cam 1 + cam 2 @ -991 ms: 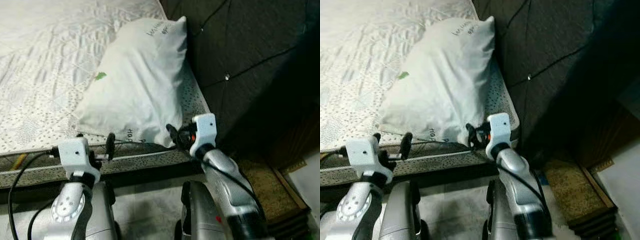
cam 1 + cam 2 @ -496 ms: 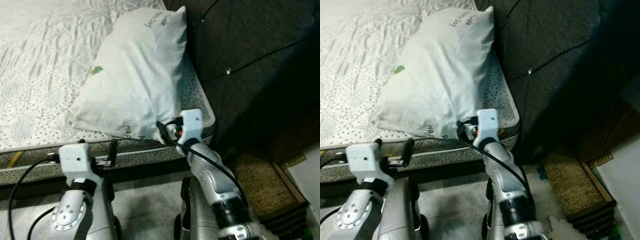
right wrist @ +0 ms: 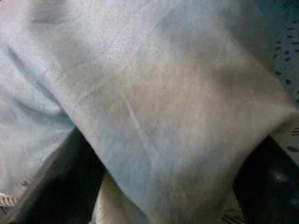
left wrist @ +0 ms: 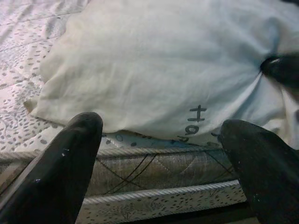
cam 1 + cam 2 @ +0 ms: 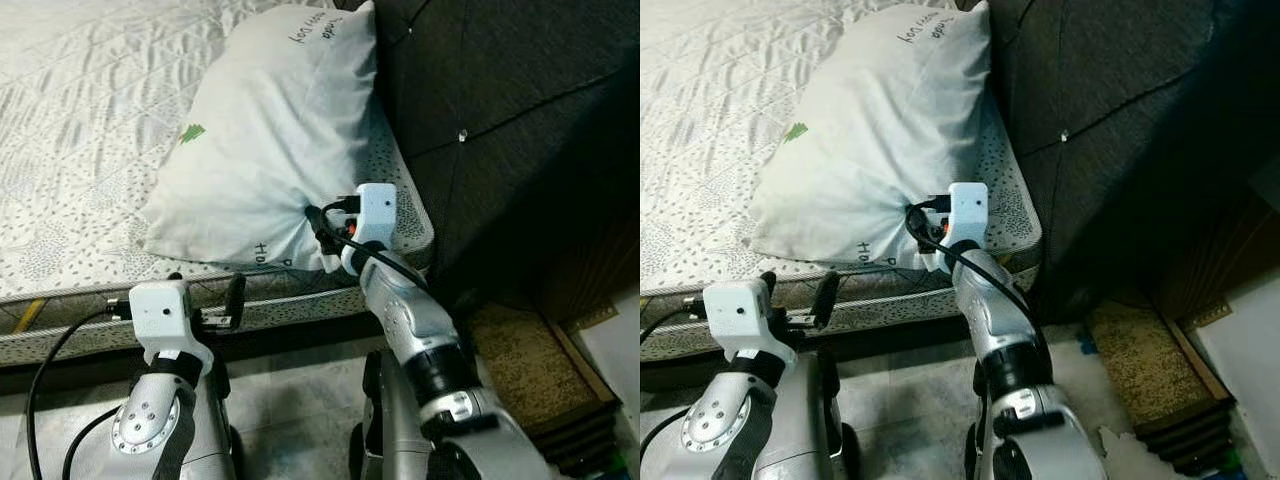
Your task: Clean up the room
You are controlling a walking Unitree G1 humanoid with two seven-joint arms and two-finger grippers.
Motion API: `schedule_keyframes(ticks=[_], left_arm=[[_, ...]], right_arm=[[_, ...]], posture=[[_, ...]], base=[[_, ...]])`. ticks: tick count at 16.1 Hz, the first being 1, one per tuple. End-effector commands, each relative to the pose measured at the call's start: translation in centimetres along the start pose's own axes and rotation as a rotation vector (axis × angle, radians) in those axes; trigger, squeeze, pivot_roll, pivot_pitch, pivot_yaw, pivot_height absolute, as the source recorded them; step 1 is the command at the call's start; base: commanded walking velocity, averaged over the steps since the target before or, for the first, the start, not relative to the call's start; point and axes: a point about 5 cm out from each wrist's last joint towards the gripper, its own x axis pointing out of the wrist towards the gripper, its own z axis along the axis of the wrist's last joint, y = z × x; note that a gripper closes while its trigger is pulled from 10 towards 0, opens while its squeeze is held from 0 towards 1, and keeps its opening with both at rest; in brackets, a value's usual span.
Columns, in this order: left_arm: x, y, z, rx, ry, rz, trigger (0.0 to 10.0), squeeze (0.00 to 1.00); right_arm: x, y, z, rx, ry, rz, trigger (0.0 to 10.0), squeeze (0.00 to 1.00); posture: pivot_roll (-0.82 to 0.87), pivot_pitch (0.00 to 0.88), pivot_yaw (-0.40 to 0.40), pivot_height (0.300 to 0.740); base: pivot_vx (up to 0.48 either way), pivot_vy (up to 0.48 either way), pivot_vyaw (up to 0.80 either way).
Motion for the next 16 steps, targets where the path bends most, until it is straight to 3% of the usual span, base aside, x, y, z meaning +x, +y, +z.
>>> schedule_keyframes(ticks=[1,7,13,16], left_arm=[[-0.1,0.2,-0.2,0.005,0.015,0.006,10.0,0.0],[0.3,0.1,-0.2,-0.002,0.01,-0.004,10.0,0.0],[-0.1,-1.0,-0.4,-0.105,0.047,-0.156,10.0,0.0],[-0.2,-1.3,-0.4,-0.085,0.045,-0.171,10.0,0.0]], right_arm=[[0.8,2.0,1.2,0.029,-0.041,0.04,0.0,0.0],[0.5,0.8,-0.2,0.024,-0.002,0.028,0.0,0.0],[0.5,0.3,-0.5,0.032,-0.008,0.006,0.0,0.0],[0.7,0.6,-0.3,0.025,-0.012,0.02,0.0,0.0]], posture=[[0.03,0.225,-0.052,0.53],[0.02,0.211,-0.047,0.53],[0.02,0.209,-0.038,0.53],[0.02,0.205,-0.041,0.53]], base=[[0.0,0.0,0.0],[0.0,0.0,0.0],[0.0,0.0,0.0],[0.0,0.0,0.0]])
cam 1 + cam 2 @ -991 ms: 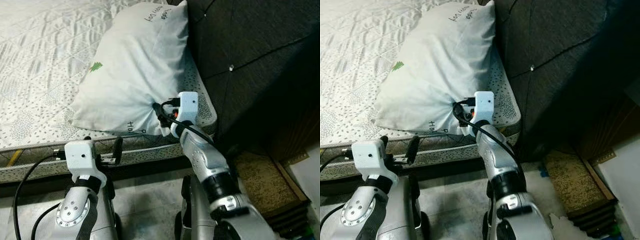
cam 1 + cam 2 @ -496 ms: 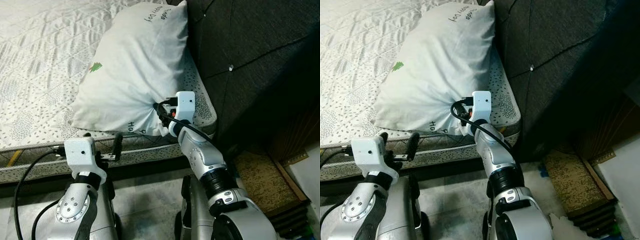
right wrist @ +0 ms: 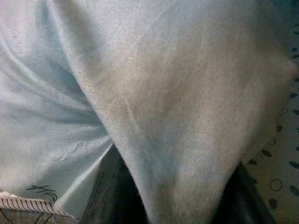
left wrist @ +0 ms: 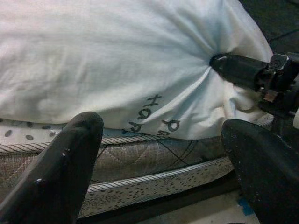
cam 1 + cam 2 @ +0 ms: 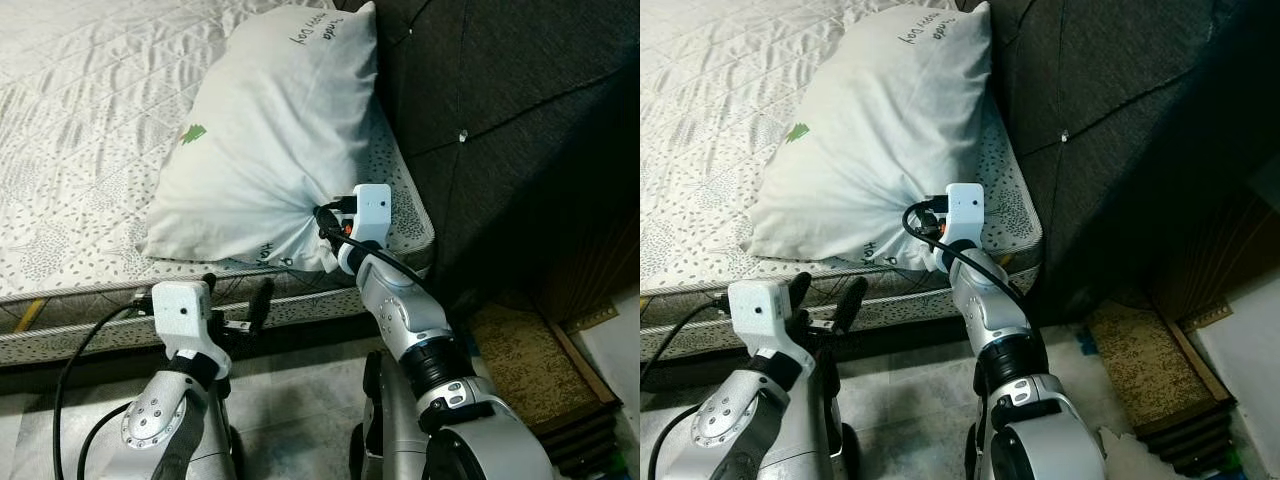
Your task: Clean up the room
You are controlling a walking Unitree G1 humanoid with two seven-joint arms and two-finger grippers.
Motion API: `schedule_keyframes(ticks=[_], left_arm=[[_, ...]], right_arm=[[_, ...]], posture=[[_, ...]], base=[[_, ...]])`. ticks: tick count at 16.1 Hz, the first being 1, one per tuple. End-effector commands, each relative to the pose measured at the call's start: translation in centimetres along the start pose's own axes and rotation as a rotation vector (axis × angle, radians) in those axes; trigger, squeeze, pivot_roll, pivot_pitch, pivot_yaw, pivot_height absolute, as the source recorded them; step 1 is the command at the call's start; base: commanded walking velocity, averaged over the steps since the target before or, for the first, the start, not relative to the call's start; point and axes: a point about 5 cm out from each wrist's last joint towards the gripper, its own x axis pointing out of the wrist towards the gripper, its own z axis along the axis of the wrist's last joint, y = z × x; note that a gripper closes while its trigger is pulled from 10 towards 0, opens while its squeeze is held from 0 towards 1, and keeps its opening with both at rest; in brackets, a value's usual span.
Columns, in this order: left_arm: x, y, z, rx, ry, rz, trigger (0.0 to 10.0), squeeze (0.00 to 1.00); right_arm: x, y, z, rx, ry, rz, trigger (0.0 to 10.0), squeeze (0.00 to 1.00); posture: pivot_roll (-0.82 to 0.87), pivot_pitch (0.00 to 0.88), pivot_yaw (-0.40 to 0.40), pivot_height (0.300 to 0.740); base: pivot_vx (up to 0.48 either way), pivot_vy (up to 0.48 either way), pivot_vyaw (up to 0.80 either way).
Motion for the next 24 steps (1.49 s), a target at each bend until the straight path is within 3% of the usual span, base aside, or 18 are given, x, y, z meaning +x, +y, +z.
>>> schedule_keyframes(ticks=[1,4,5,6,8,11,15,17,20,24], left_arm=[[-0.2,-0.1,0.1,0.01,0.0,-0.001,10.0,0.0],[0.0,0.0,-0.1,0.033,0.006,0.008,10.0,0.0],[0.1,0.0,-0.1,0.033,0.003,0.009,10.0,0.0],[0.2,0.0,0.0,0.036,-0.002,0.012,10.0,0.0],[0.3,0.2,0.0,0.044,-0.01,0.027,10.0,0.0],[0.4,0.3,0.1,0.051,-0.02,0.04,10.0,0.0],[0.9,0.8,0.7,0.08,-0.053,0.063,10.0,0.0],[1.1,0.9,0.8,0.086,-0.057,0.066,10.0,0.0],[1.2,0.7,0.8,0.091,-0.059,0.059,10.0,0.0],[1.3,0.9,0.8,0.099,-0.059,0.055,10.0,0.0]], right_arm=[[0.3,0.8,0.2,0.012,-0.008,0.017,0.0,0.0],[0.2,0.9,-0.7,-0.089,0.018,0.07,0.0,0.0],[0.3,0.7,-0.5,-0.155,0.013,0.095,0.0,0.0],[0.4,0.1,0.2,-0.291,-0.011,0.115,0.0,0.0],[0.7,-3.0,2.4,-0.381,-0.032,0.025,0.0,0.0],[0.5,-7.6,6.6,-0.435,-0.079,-0.147,0.0,0.0],[-1.5,-13.1,12.9,-0.492,-0.173,-0.385,0.0,0.0],[-2.8,-15.1,14.6,-0.496,-0.201,-0.476,0.0,0.0],[-4.3,-17.4,14.5,-0.474,-0.195,-0.527,0.0,0.0],[-4.9,-17.7,9.9,-0.467,-0.115,-0.387,0.0,0.0]], posture=[[0.02,0.205,-0.041,0.53],[0.01,0.206,-0.043,0.53],[0.01,0.205,-0.045,0.53],[0.01,0.202,-0.046,0.53],[0.01,0.198,-0.051,0.53],[0.01,0.192,-0.053,0.53],[0.01,0.181,-0.044,0.53],[0.01,0.177,-0.038,0.53],[0.01,0.17,-0.033,0.53],[0.0,0.165,-0.02,0.53]], base=[[0.0,0.0,0.0],[0.0,0.0,0.0],[0.0,0.0,0.0],[0.0,0.0,0.0],[0.0,0.0,0.0],[0.0,0.0,0.0],[0.0,0.0,0.0],[0.0,0.0,0.0],[0.0,0.0,0.0],[0.0,0.0,0.0]])
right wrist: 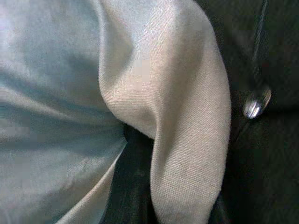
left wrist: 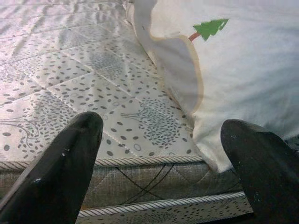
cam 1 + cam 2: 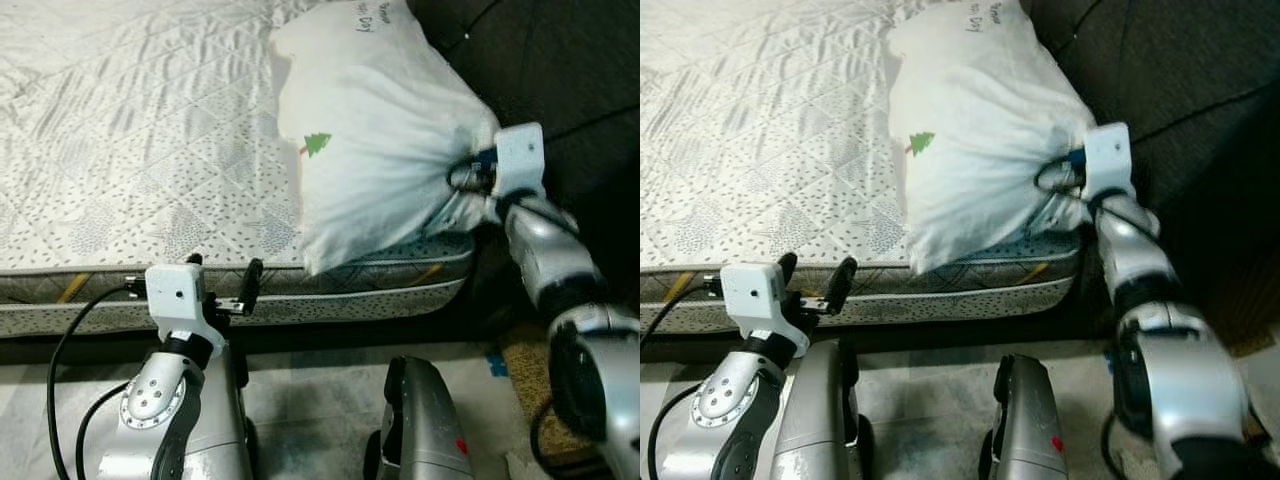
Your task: Clean up the room
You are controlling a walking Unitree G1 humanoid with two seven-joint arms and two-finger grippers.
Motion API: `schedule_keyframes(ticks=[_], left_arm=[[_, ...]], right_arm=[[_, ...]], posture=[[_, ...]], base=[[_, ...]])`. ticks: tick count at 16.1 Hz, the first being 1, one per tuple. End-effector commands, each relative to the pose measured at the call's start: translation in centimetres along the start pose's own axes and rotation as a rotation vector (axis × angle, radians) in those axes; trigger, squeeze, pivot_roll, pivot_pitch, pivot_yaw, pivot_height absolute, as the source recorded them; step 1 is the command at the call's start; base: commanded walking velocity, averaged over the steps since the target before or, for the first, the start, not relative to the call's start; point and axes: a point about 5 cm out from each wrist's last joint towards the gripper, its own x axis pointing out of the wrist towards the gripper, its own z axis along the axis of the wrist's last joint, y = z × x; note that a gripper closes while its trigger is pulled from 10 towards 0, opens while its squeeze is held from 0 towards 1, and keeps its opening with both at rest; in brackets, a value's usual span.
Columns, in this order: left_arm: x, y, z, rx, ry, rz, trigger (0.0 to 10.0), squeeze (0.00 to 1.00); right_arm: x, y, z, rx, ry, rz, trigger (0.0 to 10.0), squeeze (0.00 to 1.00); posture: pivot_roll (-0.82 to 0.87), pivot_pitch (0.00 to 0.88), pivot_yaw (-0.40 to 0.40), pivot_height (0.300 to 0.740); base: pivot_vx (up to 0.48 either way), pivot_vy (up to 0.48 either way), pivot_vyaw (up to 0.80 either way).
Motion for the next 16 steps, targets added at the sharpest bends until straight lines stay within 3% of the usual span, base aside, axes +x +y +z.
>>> schedule_keyframes(ticks=[1,4,8,10,14,16], left_arm=[[-0.1,0.2,-0.4,0.008,0.014,0.006,10.0,0.0],[0.2,0.3,-0.3,0.018,0.012,-0.005,10.0,0.0],[0.4,0.3,-0.2,0.022,0.008,-0.013,10.0,0.0],[0.5,0.1,-0.2,0.024,0.008,-0.022,10.0,0.0],[0.7,0.3,-0.1,0.032,0.007,-0.026,10.0,0.0],[0.8,0.4,-0.1,0.035,0.008,-0.025,10.0,0.0]], right_arm=[[-0.6,-1.1,-0.2,0.003,-0.032,-0.002,0.0,0.0],[-3.0,0.4,-3.0,0.017,-0.024,0.123,0.0,0.0],[-8.1,4.6,-5.0,0.097,-0.006,0.283,0.0,0.0],[-9.2,6.2,-5.2,0.139,-0.001,0.329,0.0,0.0],[-8.6,6.8,-4.0,0.154,0.0,0.302,0.0,0.0],[-7.2,7.1,-2.8,0.141,-0.025,0.307,0.0,0.0]], posture=[[0.0,0.163,-0.017,0.53],[-0.01,0.15,-0.006,0.53],[-0.01,0.144,0.0,0.53],[-0.01,0.138,0.007,0.53],[0.0,0.14,0.012,0.53],[-0.01,0.138,0.014,0.53]], base=[[0.0,0.0,0.0],[0.0,0.0,0.0],[0.0,0.0,0.0],[0.0,0.0,0.0],[0.0,0.0,0.0],[0.0,0.0,0.0]])
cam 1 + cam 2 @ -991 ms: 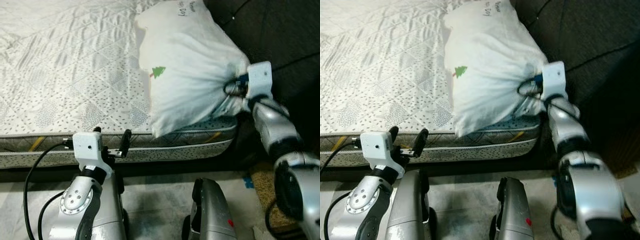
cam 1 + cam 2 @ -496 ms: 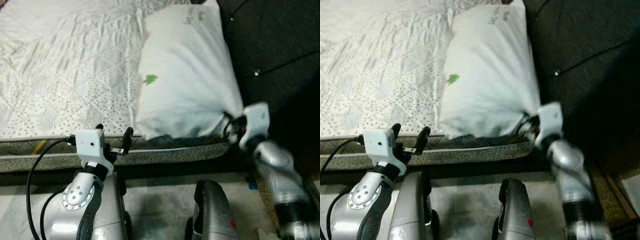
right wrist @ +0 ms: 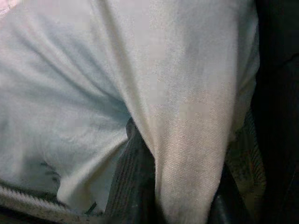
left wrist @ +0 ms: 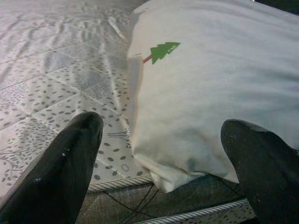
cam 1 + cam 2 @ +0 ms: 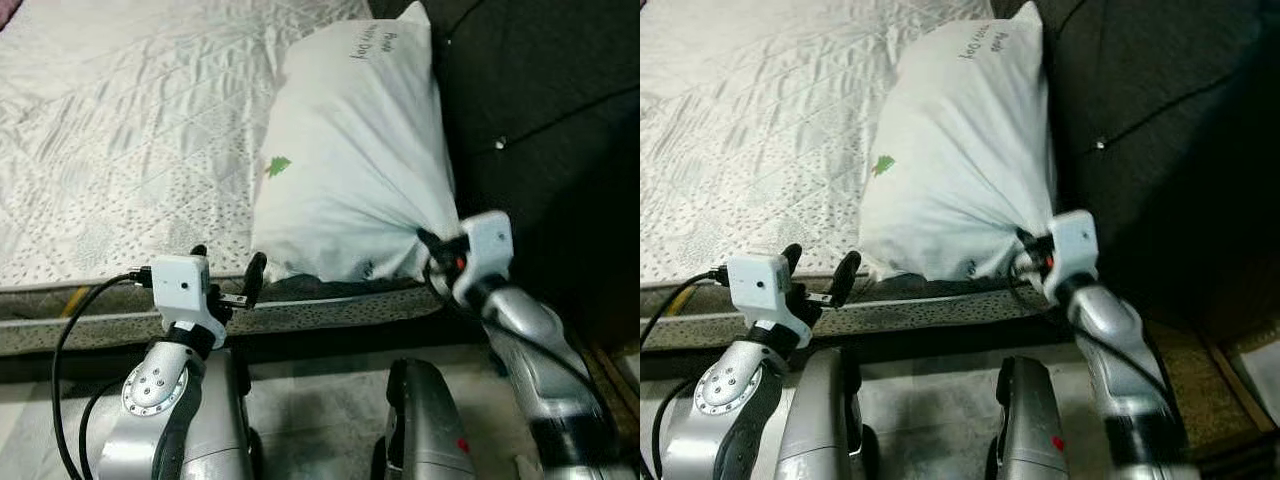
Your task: Clean up the room
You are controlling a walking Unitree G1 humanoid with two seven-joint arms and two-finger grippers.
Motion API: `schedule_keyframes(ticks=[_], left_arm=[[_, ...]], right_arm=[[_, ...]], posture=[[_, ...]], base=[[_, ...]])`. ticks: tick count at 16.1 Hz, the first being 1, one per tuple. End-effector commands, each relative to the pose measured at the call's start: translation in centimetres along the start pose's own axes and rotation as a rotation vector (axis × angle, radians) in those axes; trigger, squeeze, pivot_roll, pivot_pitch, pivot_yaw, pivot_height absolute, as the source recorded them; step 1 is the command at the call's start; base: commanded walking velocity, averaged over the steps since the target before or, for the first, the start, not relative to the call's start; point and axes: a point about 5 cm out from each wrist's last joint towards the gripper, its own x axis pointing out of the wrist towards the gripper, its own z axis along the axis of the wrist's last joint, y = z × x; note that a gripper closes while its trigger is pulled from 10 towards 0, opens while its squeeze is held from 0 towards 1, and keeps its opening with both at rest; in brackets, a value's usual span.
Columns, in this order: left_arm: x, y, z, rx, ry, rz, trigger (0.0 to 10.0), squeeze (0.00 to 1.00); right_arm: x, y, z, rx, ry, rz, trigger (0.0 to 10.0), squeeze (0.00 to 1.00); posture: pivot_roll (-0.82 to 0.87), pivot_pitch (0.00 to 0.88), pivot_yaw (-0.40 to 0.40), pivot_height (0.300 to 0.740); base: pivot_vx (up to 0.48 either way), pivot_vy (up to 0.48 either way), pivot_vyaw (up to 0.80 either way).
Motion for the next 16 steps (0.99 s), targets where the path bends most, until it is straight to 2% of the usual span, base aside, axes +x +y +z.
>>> schedule_keyframes(ticks=[1,2,4,5,6,9,13,16], left_arm=[[0.0,0.1,-0.3,0.008,0.012,-0.001,10.0,0.0],[0.1,-0.1,-0.2,0.007,0.009,-0.004,10.0,0.0],[0.2,-0.1,-0.2,0.007,0.009,-0.004,10.0,0.0],[0.2,0.0,-0.2,0.008,0.006,0.002,10.0,0.0],[0.1,0.1,-0.2,0.009,0.004,0.007,10.0,0.0],[0.1,0.0,-0.3,0.005,0.002,0.012,10.0,0.0],[0.2,0.0,-0.3,0.003,0.0,0.008,10.0,0.0],[0.3,0.0,-0.2,0.004,-0.002,0.01,10.0,0.0]], right_arm=[[1.3,0.8,0.8,-0.022,-0.013,0.054,0.0,0.0],[2.6,0.7,1.9,-0.053,-0.034,0.069,0.0,0.0],[4.2,-0.1,3.2,-0.068,-0.048,0.06,0.0,0.0],[5.3,-1.6,4.8,-0.08,-0.065,0.02,0.0,0.0],[5.8,-2.7,5.8,-0.087,-0.077,-0.016,0.0,0.0],[6.5,-5.5,8.0,-0.107,-0.086,-0.103,0.0,0.0],[6.8,-6.8,9.5,-0.14,-0.094,-0.137,0.0,0.0],[6.8,-6.3,7.9,-0.129,-0.064,-0.104,0.0,0.0]], posture=[[-0.01,0.138,0.016,0.53],[-0.01,0.138,0.015,0.53],[0.0,0.137,0.013,0.53],[0.0,0.136,0.009,0.53],[0.0,0.136,0.006,0.53],[0.0,0.139,0.005,0.53],[0.0,0.137,0.006,0.53],[0.0,0.136,0.009,0.53]], base=[[0.0,0.0,0.0],[0.0,0.0,0.0],[0.0,0.0,0.0],[0.0,0.0,0.0],[0.0,0.0,0.0],[0.0,0.0,0.0],[0.0,0.0,0.0],[0.0,0.0,0.0]])
